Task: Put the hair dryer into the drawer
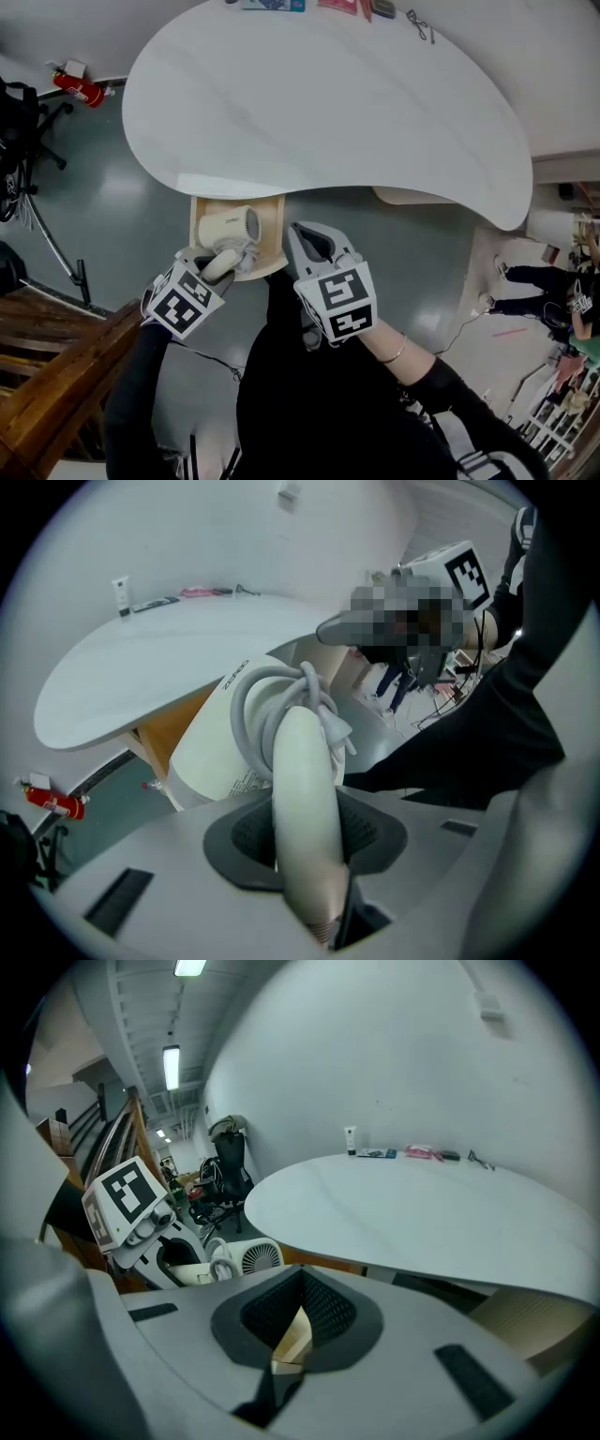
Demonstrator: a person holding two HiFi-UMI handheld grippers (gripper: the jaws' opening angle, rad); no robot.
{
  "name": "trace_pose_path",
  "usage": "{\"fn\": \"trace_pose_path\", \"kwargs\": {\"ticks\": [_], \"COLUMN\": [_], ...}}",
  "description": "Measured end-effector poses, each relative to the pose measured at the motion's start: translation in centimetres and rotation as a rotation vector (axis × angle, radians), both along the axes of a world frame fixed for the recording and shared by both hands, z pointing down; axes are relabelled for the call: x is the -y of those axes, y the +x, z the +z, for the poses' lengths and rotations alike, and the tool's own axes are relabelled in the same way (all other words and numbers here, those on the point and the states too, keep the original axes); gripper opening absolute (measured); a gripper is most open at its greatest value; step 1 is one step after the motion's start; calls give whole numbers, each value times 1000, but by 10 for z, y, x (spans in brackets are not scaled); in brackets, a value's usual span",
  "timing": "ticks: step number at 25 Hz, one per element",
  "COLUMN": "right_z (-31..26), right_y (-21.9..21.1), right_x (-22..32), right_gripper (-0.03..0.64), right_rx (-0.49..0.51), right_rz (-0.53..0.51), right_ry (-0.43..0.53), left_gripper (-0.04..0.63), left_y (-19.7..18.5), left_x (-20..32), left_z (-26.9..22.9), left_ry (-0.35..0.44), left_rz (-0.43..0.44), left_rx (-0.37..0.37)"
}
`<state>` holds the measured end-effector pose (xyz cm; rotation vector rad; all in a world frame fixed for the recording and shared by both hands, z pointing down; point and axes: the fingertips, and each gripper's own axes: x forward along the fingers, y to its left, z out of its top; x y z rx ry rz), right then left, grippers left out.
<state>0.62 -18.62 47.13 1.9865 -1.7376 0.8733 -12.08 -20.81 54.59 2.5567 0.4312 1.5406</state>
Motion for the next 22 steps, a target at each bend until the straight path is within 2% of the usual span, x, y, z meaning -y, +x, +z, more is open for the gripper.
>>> {"fn": "trace_pose_path", "kwargs": {"ticks": [7,13,22], "right_z": [18,26,37], "right_y": [0,4,8], "right_x": [-1,-3,-10], "right_gripper": [2,2,2], "right_rx": [26,50,54], "right_rz": [2,34,57], "right_ry": [-53,-70,-112], "left_gripper": [137,137,137], "left_y": [4,16,29], "left_x": [8,11,14], "left_z": [37,65,113], "left_ry": [13,25,63], "left_rz": [192,316,364], "left_rx": [196,303,392]}}
